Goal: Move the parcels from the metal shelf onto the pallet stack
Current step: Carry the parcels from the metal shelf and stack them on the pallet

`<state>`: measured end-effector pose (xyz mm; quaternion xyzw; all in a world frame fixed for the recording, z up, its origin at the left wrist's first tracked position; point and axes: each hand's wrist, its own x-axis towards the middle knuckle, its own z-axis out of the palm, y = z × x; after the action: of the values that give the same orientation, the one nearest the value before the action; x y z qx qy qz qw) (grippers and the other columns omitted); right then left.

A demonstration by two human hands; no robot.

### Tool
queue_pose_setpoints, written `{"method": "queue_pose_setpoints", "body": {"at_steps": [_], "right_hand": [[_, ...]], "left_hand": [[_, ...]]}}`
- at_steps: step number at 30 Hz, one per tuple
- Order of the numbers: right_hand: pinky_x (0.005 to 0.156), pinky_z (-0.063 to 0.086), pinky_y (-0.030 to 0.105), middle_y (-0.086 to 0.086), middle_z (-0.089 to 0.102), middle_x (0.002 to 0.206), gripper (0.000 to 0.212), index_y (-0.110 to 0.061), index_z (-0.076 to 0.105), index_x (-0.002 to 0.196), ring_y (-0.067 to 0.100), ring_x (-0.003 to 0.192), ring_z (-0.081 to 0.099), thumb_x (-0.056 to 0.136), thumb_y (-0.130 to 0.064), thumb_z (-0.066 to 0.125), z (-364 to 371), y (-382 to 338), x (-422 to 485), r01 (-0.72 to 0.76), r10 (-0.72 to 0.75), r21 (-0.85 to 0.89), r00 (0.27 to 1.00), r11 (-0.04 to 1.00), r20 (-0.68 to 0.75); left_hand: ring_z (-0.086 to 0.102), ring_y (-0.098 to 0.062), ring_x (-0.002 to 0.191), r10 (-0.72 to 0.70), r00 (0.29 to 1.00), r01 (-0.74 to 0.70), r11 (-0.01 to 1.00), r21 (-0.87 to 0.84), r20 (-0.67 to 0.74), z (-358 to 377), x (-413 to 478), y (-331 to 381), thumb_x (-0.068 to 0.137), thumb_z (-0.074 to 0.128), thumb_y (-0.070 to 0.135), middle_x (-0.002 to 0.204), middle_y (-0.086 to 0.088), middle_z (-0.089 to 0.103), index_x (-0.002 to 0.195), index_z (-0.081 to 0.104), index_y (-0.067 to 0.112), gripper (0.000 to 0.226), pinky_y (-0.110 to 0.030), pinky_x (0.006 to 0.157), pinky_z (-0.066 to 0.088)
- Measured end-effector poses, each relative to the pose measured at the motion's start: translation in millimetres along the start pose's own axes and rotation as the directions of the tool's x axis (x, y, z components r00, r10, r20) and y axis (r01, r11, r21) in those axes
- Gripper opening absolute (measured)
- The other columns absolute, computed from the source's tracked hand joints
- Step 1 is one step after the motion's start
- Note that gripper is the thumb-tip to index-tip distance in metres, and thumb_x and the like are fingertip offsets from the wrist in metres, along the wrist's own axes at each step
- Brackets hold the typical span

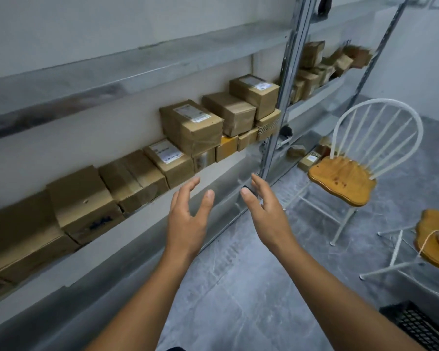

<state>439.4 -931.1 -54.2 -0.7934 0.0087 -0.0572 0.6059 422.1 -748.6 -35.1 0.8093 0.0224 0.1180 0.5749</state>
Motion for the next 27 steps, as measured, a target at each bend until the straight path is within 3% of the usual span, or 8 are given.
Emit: {"method": "queue_pose_setpoints", "body": {"at_steps": [3,6,8,10,13,19,23,27], "right_hand": [[0.122,0.038,0.038,-0.02,0.042,0.162,0.096,-0.046,0.038,0.157,0.0,0.149,0.039,0.076,-0.097,0.047,1.1,7.0,31.3,-0.011,0.011,0.014,1.0,1.0,0.024],[0.122,0.039,0.042,-0.021,0.043,0.161,0.094,-0.048,0.038,0.155,0.001,0.148,0.04,0.076,-0.097,0.047,10.7,15.3,57.7,-0.039,0.038,0.013,0.998,0.999,0.047],[0.121,0.04,0.041,-0.022,0.044,0.16,0.089,-0.054,0.039,0.152,0.001,0.147,0.041,0.076,-0.098,0.047,19.4,18.6,78.5,-0.045,0.045,0.0,0.997,0.999,0.062],[0.119,0.04,0.038,-0.024,0.043,0.158,0.086,-0.058,0.037,0.15,0.0,0.146,0.041,0.074,-0.099,0.046,28.6,19.5,104.6,-0.04,0.041,-0.015,0.997,0.999,0.071],[0.114,0.038,0.031,-0.025,0.042,0.158,0.096,-0.051,0.038,0.154,-0.001,0.144,0.04,0.072,-0.1,0.046,39.6,18.4,149.1,-0.044,0.046,-0.037,0.997,0.998,0.055],[0.108,0.036,0.028,-0.017,0.037,0.163,0.089,-0.042,0.036,0.157,0.001,0.144,0.039,0.082,-0.087,0.049,52.0,13.4,235.3,-0.061,0.064,-0.111,0.998,0.992,0.023],[0.102,0.038,0.021,-0.02,0.041,0.15,0.076,-0.037,0.039,0.156,-0.002,0.134,0.042,0.091,-0.073,0.054,65.9,14.8,275.4,-0.044,0.043,-0.098,0.999,0.994,-0.013],[0.115,0.039,0.033,-0.009,0.04,0.162,0.071,-0.031,0.037,0.159,0.004,0.142,0.04,0.099,-0.061,0.058,76.4,21.4,301.5,-0.051,0.051,-0.116,0.999,0.992,-0.003]], "left_hand": [[0.038,0.029,0.119,-0.031,0.998,0.031,0.999,-0.012,-0.048,7.9,22.9,-0.7,0.084,0.048,0.078,0.144,0.024,0.048,0.136,0.05,0.055,0.057,-0.011,0.09,0.034],[0.045,0.012,0.127,-0.066,0.994,0.063,0.997,-0.036,-0.086,11.0,48.3,-8.7,0.084,0.048,0.077,0.144,0.021,0.05,0.136,0.052,0.052,0.058,-0.012,0.091,0.035],[0.048,0.007,0.128,-0.084,0.991,0.081,0.996,-0.03,-0.104,13.6,67.7,-17.5,0.087,0.05,0.074,0.146,0.02,0.05,0.138,0.053,0.049,0.057,-0.012,0.089,0.035],[0.045,0.013,0.124,-0.108,0.987,0.103,0.993,-0.05,-0.116,16.7,92.7,-28.3,0.09,0.052,0.07,0.147,0.021,0.049,0.136,0.052,0.052,0.05,-0.014,0.09,0.036],[0.043,0.016,0.125,-0.132,0.983,0.121,0.989,-0.09,-0.125,22.1,135.8,-43.1,0.09,0.053,0.07,0.146,0.023,0.047,0.133,0.048,0.057,0.045,-0.021,0.097,0.037],[0.04,-0.003,0.135,-0.194,0.967,0.173,0.976,-0.133,-0.164,35.7,222.3,-63.4,0.088,0.057,0.07,0.153,0.015,0.042,0.146,0.042,0.047,0.063,-0.03,0.102,0.035],[0.041,-0.007,0.138,-0.237,0.957,0.217,0.968,-0.13,-0.169,42.6,262.0,-76.5,0.083,0.055,0.076,0.159,0.009,0.041,0.153,0.037,0.037,0.082,-0.027,0.101,0.034],[0.044,-0.013,0.142,-0.275,0.95,0.257,0.958,-0.127,-0.15,51.3,282.8,-85.5,0.081,0.056,0.079,0.161,0.004,0.04,0.157,0.032,0.03,0.093,-0.026,0.101,0.036]]}}
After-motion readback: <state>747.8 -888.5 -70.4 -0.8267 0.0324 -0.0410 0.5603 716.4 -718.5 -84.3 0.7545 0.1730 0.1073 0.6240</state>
